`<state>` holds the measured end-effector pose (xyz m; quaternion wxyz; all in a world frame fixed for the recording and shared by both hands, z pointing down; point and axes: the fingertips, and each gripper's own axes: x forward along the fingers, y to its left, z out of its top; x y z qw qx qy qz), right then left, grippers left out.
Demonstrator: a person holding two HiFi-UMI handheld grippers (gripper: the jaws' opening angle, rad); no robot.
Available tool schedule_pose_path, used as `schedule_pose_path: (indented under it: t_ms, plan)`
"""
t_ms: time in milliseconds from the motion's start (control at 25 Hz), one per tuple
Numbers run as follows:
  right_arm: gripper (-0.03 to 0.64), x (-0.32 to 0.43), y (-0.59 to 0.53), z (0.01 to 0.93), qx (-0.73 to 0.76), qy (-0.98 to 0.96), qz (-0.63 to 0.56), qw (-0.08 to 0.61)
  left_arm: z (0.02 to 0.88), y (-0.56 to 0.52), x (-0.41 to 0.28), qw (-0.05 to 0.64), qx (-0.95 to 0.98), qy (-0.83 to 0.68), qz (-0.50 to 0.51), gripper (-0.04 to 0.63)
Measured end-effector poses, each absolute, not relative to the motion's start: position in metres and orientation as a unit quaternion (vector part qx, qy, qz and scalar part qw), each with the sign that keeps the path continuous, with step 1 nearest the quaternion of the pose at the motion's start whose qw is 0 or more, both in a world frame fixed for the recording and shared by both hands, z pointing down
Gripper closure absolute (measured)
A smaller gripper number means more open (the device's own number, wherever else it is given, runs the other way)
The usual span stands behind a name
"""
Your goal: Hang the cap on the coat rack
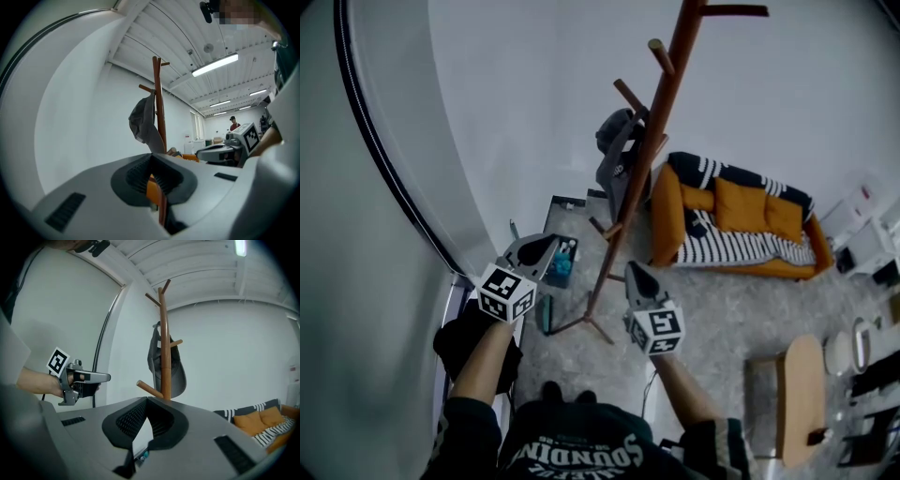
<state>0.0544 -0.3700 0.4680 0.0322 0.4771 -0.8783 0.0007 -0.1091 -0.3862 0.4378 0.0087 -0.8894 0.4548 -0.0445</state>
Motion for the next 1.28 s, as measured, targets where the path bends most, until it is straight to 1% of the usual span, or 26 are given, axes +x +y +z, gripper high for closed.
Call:
schedule_pose_path:
  t_ms: [160,360,440,720,1080,1280]
  plan:
    - [0.618,0.058,-0.364,0.488,0.478,-0.876,0.016,0.060,0.462,-0.376,-0.102,-0.009,-0.894,0.445,-0.054,0.594]
    - [0.618,0.055,-0.359,0.501,0.469,-0.881,0.019,0.060,0.490,-0.363,-0.092,-0.033,-0.900,0.432,-0.050,0.594]
    - [0.618,0.056,-0.355,0.511,0.467,-0.881,0.020,0.069,0.500,-0.358,-0.089,-0.039,-0.901,0.428,-0.053,0.594]
    - [0.618,0.060,-0.344,0.527,0.468,-0.880,0.032,0.069,0.528,-0.335,-0.084,-0.052,-0.905,0.416,-0.074,0.594]
    - [0.618,0.062,-0.342,0.527,0.472,-0.879,0.037,0.060,0.535,-0.332,-0.082,-0.055,-0.906,0.411,-0.081,0.594]
    - [0.618,0.060,-0.341,0.525,0.464,-0.882,0.031,0.069,0.534,-0.336,-0.080,-0.054,-0.907,0.411,-0.080,0.594]
